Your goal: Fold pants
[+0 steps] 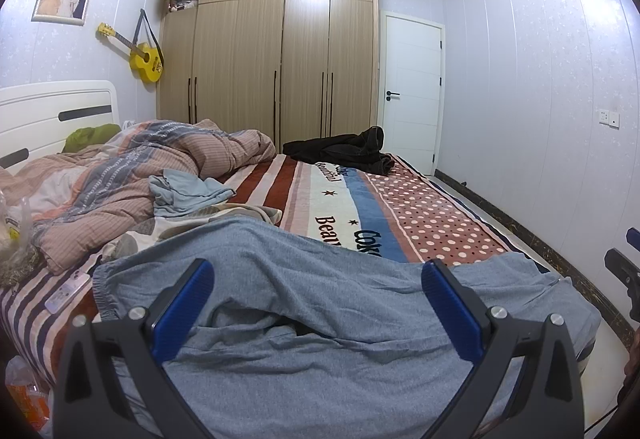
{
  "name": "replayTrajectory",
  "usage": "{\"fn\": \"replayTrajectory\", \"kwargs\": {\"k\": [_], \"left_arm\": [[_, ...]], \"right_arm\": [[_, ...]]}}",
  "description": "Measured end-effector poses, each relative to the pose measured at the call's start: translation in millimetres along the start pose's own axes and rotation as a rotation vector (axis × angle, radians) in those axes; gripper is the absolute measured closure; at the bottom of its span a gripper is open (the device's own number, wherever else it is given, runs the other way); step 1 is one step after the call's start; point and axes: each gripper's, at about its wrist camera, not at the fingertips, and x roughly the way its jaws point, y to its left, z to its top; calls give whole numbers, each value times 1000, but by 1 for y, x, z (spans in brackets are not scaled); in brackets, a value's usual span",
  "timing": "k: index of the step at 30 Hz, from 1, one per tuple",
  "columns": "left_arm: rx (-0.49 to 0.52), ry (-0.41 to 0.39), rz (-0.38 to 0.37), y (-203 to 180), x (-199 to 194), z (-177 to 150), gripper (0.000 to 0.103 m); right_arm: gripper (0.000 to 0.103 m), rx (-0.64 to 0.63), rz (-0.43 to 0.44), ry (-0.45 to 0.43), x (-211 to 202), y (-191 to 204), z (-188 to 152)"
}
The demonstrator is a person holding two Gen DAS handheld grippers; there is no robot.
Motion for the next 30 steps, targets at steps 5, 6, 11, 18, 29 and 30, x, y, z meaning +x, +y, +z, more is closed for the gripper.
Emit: {"fn": "replayTrajectory", "kwargs": {"k": [5, 6, 11, 18, 29, 30], "left_arm": [[1, 0, -1, 0, 0, 0, 1], [0, 0, -1, 0, 0, 0, 1], [0, 0, -1, 0, 0, 0, 1], [0, 0, -1, 1, 0, 0, 1], [-5, 5, -14, 0, 2, -6, 1], [-5, 5, -15, 0, 2, -7, 1]], "right_arm": [[0, 0, -1, -1, 0, -1, 0], [0, 0, -1, -1, 0, -1, 0], [1, 4, 0, -1, 0, -1, 0], [0, 3, -1, 2, 0, -1, 2], [0, 9, -48, 4, 1, 1, 1], [0, 14, -46, 4, 2, -1, 0]]}}
